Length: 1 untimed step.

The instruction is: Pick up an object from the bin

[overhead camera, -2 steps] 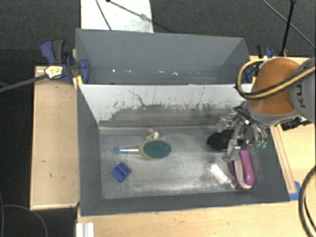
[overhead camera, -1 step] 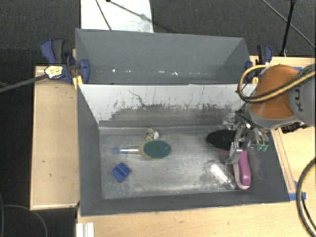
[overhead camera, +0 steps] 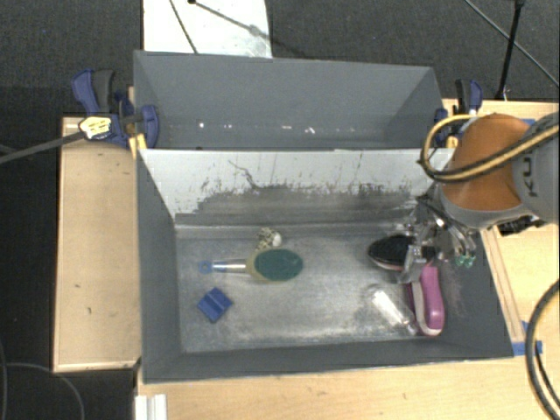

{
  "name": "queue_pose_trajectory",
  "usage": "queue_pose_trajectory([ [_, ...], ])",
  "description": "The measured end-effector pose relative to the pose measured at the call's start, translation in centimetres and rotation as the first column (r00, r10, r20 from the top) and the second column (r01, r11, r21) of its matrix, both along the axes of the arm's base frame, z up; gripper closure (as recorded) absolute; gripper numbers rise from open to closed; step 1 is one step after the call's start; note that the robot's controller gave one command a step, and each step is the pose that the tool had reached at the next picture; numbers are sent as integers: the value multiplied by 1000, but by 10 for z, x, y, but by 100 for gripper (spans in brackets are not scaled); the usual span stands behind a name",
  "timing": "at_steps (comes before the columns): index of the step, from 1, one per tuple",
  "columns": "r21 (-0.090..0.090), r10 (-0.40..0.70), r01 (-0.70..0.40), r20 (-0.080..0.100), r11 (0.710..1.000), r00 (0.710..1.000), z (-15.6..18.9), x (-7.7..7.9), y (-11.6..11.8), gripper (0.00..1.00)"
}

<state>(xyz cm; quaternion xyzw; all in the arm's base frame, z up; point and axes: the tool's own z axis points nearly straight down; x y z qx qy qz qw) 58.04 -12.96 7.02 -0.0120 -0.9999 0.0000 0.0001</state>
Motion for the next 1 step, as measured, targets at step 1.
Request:
queue_pose_trajectory([
  [1, -3, 11, -11, 10, 1000, 1000, 141, -26, -5, 100],
])
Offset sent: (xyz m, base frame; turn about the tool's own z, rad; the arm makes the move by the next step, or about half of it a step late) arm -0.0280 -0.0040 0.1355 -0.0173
